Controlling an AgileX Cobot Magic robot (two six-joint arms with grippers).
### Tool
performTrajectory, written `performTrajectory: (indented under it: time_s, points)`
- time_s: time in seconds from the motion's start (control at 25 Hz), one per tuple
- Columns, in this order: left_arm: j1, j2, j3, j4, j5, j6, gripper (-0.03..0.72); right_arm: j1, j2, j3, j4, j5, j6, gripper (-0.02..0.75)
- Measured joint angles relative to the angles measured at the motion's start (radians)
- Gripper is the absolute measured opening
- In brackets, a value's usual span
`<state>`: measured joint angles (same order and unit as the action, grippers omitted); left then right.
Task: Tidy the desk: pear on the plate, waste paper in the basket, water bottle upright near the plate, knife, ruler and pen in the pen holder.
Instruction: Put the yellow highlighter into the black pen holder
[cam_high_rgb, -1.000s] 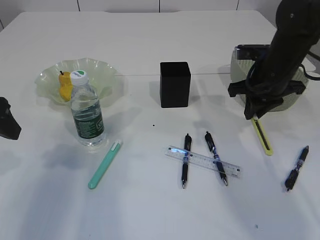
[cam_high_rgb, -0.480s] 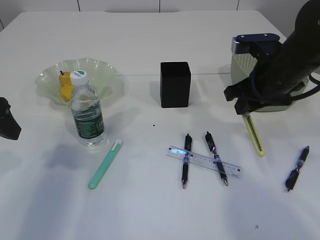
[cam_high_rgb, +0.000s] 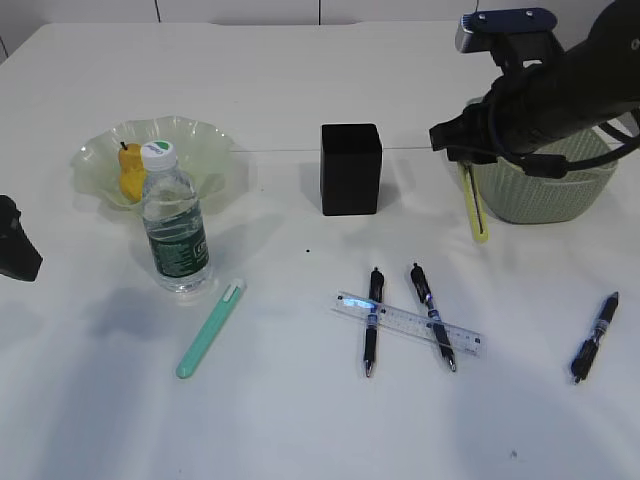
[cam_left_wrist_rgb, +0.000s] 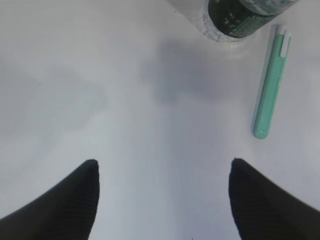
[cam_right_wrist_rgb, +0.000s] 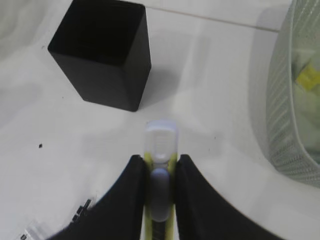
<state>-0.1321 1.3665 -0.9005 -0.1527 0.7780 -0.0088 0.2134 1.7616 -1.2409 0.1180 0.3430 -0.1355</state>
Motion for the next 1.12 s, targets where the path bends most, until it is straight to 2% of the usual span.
performTrajectory:
  time_s: [0.44,0.76,0.84,1.12]
  points:
    - [0.0,0.0,0.0,0.0,0.002,0.0,0.574,0.0,0.0,0.001,0.0,-0.215,-0.004,0.125]
    - [0.0,0.0,0.0,0.0,0.004,0.0,0.573,0.002,0.044,-0.003,-0.003,-0.541,0.006,0.124]
    - [0.0,0.0,0.0,0.0,0.004,0.0,0.573,0.011,0.07,-0.02,-0.029,-0.602,0.028,0.124]
    - [0.0,0.0,0.0,0.0,0.004,0.0,0.573,0.034,0.184,-0.12,-0.234,-0.729,0.205,0.124]
